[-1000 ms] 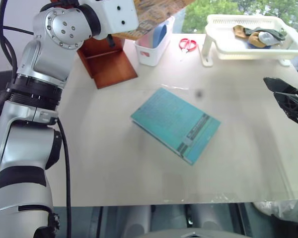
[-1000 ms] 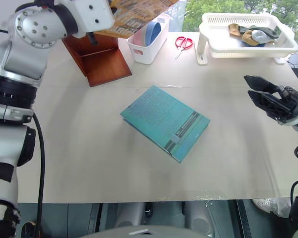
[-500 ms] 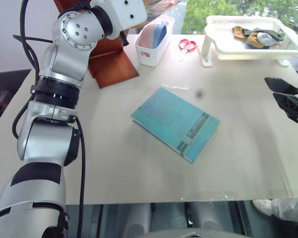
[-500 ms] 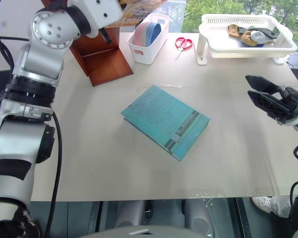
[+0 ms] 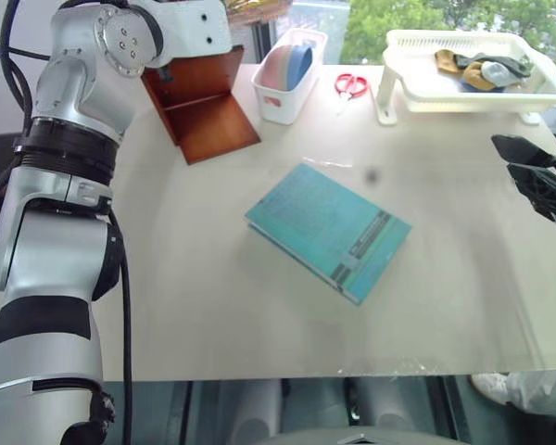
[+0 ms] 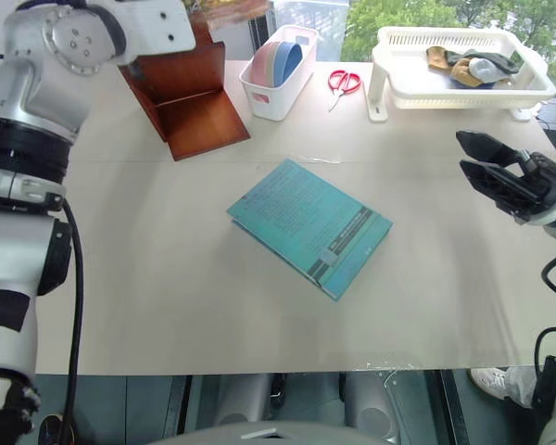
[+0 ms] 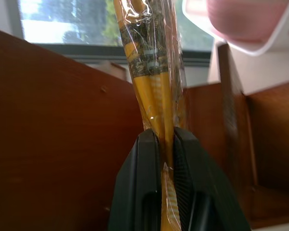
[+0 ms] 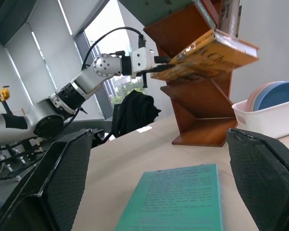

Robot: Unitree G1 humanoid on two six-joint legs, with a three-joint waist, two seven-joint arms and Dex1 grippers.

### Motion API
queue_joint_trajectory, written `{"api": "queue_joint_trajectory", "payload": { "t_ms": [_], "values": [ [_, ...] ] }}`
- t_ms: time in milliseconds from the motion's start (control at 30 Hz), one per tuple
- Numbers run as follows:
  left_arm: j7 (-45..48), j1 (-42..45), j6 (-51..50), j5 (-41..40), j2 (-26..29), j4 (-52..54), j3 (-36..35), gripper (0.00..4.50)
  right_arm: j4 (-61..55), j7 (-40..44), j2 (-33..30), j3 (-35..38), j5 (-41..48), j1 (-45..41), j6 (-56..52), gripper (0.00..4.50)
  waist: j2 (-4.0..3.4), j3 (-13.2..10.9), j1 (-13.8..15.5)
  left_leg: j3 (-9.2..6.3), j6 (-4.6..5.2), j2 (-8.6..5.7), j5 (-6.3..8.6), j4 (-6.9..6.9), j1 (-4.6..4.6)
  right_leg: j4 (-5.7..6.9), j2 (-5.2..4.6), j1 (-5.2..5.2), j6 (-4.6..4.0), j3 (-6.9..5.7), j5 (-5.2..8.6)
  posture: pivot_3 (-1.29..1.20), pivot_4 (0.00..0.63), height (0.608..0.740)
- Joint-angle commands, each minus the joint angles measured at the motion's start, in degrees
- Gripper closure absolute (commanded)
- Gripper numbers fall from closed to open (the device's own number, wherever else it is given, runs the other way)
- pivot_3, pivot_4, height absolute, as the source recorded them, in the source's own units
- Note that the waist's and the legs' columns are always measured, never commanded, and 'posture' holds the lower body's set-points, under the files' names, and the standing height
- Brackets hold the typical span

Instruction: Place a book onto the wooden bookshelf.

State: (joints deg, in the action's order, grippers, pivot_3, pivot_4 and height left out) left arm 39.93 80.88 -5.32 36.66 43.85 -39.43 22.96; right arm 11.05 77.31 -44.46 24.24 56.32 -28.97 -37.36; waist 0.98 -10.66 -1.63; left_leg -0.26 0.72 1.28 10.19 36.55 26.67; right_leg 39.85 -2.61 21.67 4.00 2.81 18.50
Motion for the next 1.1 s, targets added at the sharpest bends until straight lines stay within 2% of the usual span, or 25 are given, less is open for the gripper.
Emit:
{"api": "queue_joint_trajectory", "payload": {
  "t_ms": [33,400,467,500,633,667,700,767,933,1100],
  "values": [
    [2.5,3.7,-3.7,1.4,0.1,1.6,-0.8,4.46,0.0,0.9,0.0,0.7,-0.1,-1.7,1.0,0.0,-0.01,0.0,0.0,0.0,0.0,0.0,0.0,0.01,0.02,-0.01,0.0,0.01,0.0,-0.01,0.0,0.0,0.15,0.74],
    [5.3,5.4,-7.4,2.7,0.1,3.7,-1.2,4.46,-0.7,0.3,1.0,0.6,-0.2,-2.3,0.8,0.0,-0.01,0.0,0.0,-0.03,-0.01,0.01,-0.01,0.03,0.02,0.02,0.0,0.01,0.0,-0.01,0.0,0.0,0.15,0.74],
    [5.6,5.1,-7.5,3.0,0.9,3.8,-1.3,3.55,-1.0,0.1,1.1,0.6,0.0,-2.3,0.7,0.0,-0.01,0.0,0.0,-0.03,-0.01,0.01,-0.01,0.03,0.02,0.03,0.0,0.01,0.0,-0.01,0.0,0.0,0.15,0.74],
    [5.8,4.8,-7.6,3.1,1.4,3.8,-1.3,3.33,-1.1,0.1,1.2,0.6,-0.1,-2.3,0.7,0.0,-0.01,0.0,0.0,-0.03,-0.01,0.01,-0.01,0.03,0.02,0.03,0.0,0.01,0.0,-0.01,0.0,0.0,0.15,0.74],
    [5.8,3.8,-7.9,3.2,2.7,4.4,-1.6,1.46,-1.3,-0.2,1.5,0.5,-0.1,-2.2,0.7,0.0,-0.01,0.0,-0.4,-0.08,-0.02,0.01,-0.01,0.03,0.01,0.04,0.0,0.02,0.0,0.01,0.0,0.0,0.15,0.74],
    [5.7,3.6,-8.0,3.1,3.0,4.5,-1.6,1.2,-1.5,-0.2,1.6,0.5,-0.1,-2.2,0.7,0.0,-0.01,0.0,-0.4,-0.09,-0.01,0.01,-0.01,0.03,0.01,0.05,0.0,0.02,0.0,0.01,0.0,0.0,0.15,0.74],
    [5.7,3.5,-8.1,3.1,3.2,4.6,-1.6,0.62,-1.5,-0.3,1.6,0.5,-0.1,-2.2,0.7,0.0,-0.01,0.0,-0.4,-0.09,-0.01,0.01,-0.01,0.04,0.01,0.06,0.0,0.02,0.0,0.0,0.0,0.0,0.15,0.74],
    [5.5,3.3,-8.2,3.2,3.6,4.4,-1.6,0.09,-1.6,-0.4,1.7,0.5,-0.1,-2.1,0.7,0.0,-0.01,0.0,-0.4,-0.09,-0.01,0.01,-0.01,0.07,0.01,0.07,0.0,0.01,0.0,-0.01,0.0,0.0,0.15,0.74],
    [5.5,3.1,-8.3,3.1,5.1,5.0,-2.2,0.09,-1.6,-0.4,1.6,0.7,-0.1,-2.3,0.5,0.0,-0.01,0.0,-0.3,-0.1,0.0,0.01,0.0,0.11,0.01,0.09,0.0,0.01,0.0,-0.01,0.0,0.0,0.15,0.74],
    [7.7,-0.4,-10.2,2.3,7.5,10.1,-3.8,0.09,-1.6,-0.4,1.6,0.9,0.4,-2.7,0.2,0.0,-0.02,0.0,-0.4,-0.12,0.0,0.02,0.0,0.12,0.01,0.11,0.0,0.01,0.0,0.0,0.0,0.0,0.15,0.74]
  ]
}}
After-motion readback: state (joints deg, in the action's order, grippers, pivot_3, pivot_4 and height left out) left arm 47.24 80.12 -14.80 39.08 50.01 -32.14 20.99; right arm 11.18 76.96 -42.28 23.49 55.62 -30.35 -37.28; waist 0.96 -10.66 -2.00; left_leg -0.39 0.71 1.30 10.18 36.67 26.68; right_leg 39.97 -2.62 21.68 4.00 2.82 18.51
